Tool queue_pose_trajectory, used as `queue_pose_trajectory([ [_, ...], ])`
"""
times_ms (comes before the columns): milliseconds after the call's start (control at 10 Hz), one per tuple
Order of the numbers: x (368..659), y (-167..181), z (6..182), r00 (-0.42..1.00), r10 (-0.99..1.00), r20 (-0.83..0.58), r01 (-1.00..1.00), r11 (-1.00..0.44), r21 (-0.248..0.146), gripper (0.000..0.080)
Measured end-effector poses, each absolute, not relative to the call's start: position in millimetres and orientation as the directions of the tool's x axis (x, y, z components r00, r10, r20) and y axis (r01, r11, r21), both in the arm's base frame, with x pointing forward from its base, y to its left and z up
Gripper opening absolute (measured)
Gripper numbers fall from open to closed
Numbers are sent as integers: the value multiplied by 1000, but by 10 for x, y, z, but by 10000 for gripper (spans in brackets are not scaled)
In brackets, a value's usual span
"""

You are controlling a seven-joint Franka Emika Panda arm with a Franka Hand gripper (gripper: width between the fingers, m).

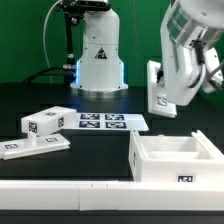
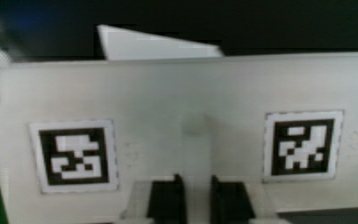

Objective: Assemble cabinet

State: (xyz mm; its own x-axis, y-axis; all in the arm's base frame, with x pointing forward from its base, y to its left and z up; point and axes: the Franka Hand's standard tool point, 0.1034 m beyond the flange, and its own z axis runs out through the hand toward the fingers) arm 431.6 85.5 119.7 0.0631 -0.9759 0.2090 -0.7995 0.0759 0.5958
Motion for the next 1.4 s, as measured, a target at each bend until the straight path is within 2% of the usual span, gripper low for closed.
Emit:
queue_pose_trajectory([
  [100, 4289, 839, 1241, 62, -978, 201, -802, 71, 594, 59],
  [200, 4256, 859, 1205, 67, -977, 201, -803, 67, 592, 59],
  [300, 4300, 935, 1149, 69, -977, 201, -835, 53, 548, 59],
  [500, 4333, 1042, 1128, 75, -985, 155, -907, -3, 421, 59],
  [600, 4336, 1084, 1111, 77, -987, 143, -928, -19, 373, 59],
  [700, 4356, 1149, 1103, 100, -982, 158, -931, -37, 362, 59],
  [900, 4510, 1254, 1131, 120, -985, 122, -966, -88, 241, 59],
  [1100, 4502, 1306, 1084, 127, -986, 104, -980, -109, 167, 59],
  [1200, 4496, 1296, 1070, 133, -986, 104, -978, -113, 174, 59],
  [1300, 4577, 1215, 1015, 136, -984, 116, -981, -118, 157, 59],
  [1400, 4664, 1099, 977, 190, -974, 125, -973, -169, 159, 59],
])
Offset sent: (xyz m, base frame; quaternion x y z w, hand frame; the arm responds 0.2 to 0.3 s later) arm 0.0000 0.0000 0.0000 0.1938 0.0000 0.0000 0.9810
